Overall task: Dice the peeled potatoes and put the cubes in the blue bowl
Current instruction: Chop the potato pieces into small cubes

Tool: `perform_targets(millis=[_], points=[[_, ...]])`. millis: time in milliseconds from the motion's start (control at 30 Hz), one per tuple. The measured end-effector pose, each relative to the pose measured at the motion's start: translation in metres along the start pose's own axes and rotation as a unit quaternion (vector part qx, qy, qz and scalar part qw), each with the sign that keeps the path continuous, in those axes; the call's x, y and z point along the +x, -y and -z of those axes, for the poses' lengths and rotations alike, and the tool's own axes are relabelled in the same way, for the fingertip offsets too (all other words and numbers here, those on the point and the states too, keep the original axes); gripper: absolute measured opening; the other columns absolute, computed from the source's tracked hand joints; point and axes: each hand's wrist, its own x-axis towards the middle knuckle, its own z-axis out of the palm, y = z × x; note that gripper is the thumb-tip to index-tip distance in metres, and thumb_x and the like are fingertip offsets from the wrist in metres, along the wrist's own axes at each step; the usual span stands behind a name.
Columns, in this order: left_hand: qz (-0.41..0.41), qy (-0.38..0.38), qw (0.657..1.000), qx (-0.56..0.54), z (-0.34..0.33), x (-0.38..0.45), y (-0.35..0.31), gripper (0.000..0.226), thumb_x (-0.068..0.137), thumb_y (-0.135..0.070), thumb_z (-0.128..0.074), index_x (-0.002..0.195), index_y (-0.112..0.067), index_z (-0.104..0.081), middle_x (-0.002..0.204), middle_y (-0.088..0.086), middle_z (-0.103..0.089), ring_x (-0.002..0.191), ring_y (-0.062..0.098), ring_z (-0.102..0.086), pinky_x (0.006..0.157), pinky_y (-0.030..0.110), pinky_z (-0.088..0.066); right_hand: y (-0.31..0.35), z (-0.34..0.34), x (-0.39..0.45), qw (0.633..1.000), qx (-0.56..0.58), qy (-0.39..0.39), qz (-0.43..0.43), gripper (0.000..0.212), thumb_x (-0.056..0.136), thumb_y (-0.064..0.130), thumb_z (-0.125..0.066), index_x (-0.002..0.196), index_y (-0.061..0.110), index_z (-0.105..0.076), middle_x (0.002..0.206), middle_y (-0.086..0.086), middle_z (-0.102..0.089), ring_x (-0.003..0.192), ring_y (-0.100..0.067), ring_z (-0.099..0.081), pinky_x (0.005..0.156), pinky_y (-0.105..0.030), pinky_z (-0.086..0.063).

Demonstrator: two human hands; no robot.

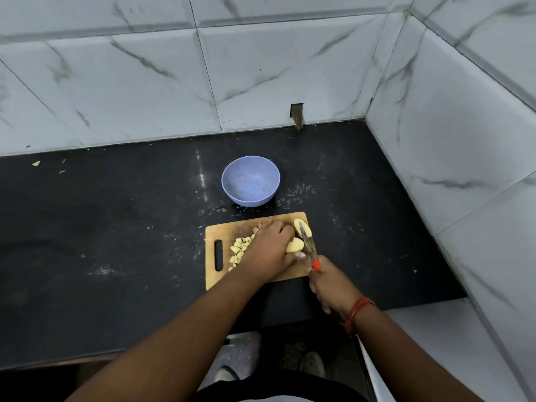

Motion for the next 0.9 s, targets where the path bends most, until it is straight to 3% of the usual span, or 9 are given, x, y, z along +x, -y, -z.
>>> perform_targets(millis=[100,200,333,600,700,767,900], points=[[0.052,-0.038,0.995,-0.075,-0.011,-0.005,-0.006,0.032,0.093,-0.041,-0.066,0.113,-0.017,-0.061,0.112,0.002,-0.063,0.109,0.022,-0.054,0.108,0.041,-0.033,0.007,-0.005,0.004,0.995,0.086,-0.035,0.028,0.014,0.096,0.019,-0.037,0.097,0.023,-0.050,0.075,-0.006,-0.057,0.045,-0.015,-0.040,0.039,-0.025,-0.033],[0.052,-0.037,0.997,-0.038,-0.018,-0.011,0.001,0.019,0.098,-0.035,-0.056,0.108,-0.021,-0.064,0.106,-0.002,-0.068,0.104,0.022,-0.061,0.111,0.043,-0.031,0.016,-0.008,0.013,0.994,0.076,-0.069,0.044,0.019,0.096,0.018,-0.038,0.103,0.028,-0.052,0.077,-0.005,-0.060,0.050,-0.015,-0.046,0.038,-0.025,-0.037],[0.056,-0.034,0.998,0.011,-0.018,-0.015,0.008,0.024,0.096,-0.038,-0.057,0.108,-0.020,-0.065,0.105,0.001,-0.065,0.102,0.025,-0.057,0.113,0.046,-0.030,0.025,-0.012,0.019,0.993,0.058,-0.081,0.061,0.028,0.094,0.015,-0.040,0.112,0.033,-0.052,0.080,-0.004,-0.062,0.052,-0.016,-0.049,0.038,-0.024,-0.038],[0.034,-0.042,0.998,-0.043,-0.019,-0.024,0.009,0.034,0.099,-0.029,-0.053,0.131,-0.019,-0.061,0.130,-0.002,-0.061,0.128,0.018,-0.049,0.123,0.046,-0.014,0.018,-0.023,0.022,0.988,0.026,-0.107,0.105,0.012,0.091,0.025,-0.057,0.097,0.035,-0.052,0.075,0.004,-0.061,0.059,-0.011,-0.052,0.050,-0.026,-0.041],[0.016,-0.013,0.998,-0.057,-0.017,-0.027,0.009,0.043,0.100,-0.032,-0.053,0.141,-0.018,-0.055,0.144,-0.002,-0.053,0.140,0.016,-0.039,0.124,0.045,-0.010,0.015,-0.025,0.023,0.987,0.051,-0.104,0.113,0.016,0.090,0.025,-0.063,0.093,0.037,-0.053,0.071,0.011,-0.057,0.056,-0.004,-0.050,0.050,-0.022,-0.037],[0.014,-0.009,0.998,-0.068,-0.016,-0.027,0.009,0.042,0.099,-0.030,-0.055,0.140,-0.017,-0.056,0.143,-0.001,-0.055,0.140,0.016,-0.039,0.124,0.042,-0.009,0.013,-0.025,0.025,0.986,0.068,-0.108,0.105,0.018,0.087,0.025,-0.067,0.092,0.037,-0.055,0.068,0.012,-0.056,0.055,-0.003,-0.049,0.050,-0.021,-0.037],[0.017,-0.033,0.993,-0.109,-0.015,-0.027,0.010,0.030,0.096,-0.023,-0.060,0.125,-0.015,-0.060,0.129,0.001,-0.060,0.129,0.014,-0.047,0.123,0.034,-0.014,0.013,-0.021,0.024,0.987,0.091,-0.097,0.094,0.035,0.083,0.029,-0.074,0.113,0.036,-0.058,0.097,0.016,-0.064,0.075,-0.001,-0.059,0.053,-0.016,-0.038]])
